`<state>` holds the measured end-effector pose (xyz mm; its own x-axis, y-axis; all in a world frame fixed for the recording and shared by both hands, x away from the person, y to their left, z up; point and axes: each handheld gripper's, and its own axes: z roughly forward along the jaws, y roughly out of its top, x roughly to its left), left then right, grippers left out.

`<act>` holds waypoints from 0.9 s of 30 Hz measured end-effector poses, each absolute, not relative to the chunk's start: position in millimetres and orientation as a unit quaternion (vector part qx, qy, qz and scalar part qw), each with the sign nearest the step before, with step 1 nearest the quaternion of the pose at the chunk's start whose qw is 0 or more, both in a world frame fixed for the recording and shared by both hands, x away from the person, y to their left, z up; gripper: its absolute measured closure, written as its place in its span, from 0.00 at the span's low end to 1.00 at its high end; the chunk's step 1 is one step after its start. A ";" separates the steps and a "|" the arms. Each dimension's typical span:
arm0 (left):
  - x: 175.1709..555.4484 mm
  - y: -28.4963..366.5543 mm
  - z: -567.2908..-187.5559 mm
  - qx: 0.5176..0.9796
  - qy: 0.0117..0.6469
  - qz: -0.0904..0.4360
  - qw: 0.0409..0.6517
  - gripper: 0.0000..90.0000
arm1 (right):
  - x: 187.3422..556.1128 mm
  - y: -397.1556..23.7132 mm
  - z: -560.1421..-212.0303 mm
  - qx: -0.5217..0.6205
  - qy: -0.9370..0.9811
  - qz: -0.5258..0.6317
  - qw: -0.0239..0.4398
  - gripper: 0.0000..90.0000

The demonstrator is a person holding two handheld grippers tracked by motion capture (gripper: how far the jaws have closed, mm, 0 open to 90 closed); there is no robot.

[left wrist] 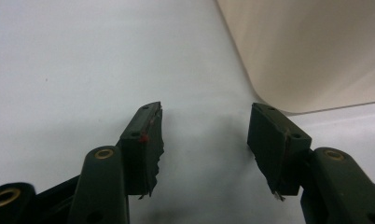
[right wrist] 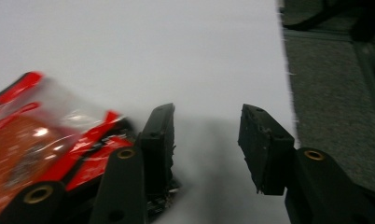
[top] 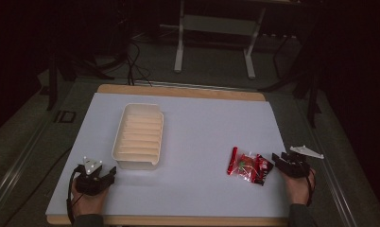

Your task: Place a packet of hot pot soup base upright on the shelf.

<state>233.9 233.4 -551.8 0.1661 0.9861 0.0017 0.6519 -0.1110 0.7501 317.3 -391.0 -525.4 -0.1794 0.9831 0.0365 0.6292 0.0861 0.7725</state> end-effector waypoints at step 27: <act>230.0 232.6 -550.5 0.703 0.568 0.274 0.329 0.52 | 276.0 -374.2 -516.0 0.568 0.708 0.381 0.178 0.54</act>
<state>230.0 232.6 -550.5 0.2036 0.9790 0.0107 0.6184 -0.1371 0.7738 276.0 -374.2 -516.0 -0.2922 0.9392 0.1802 0.6680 0.0656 0.7413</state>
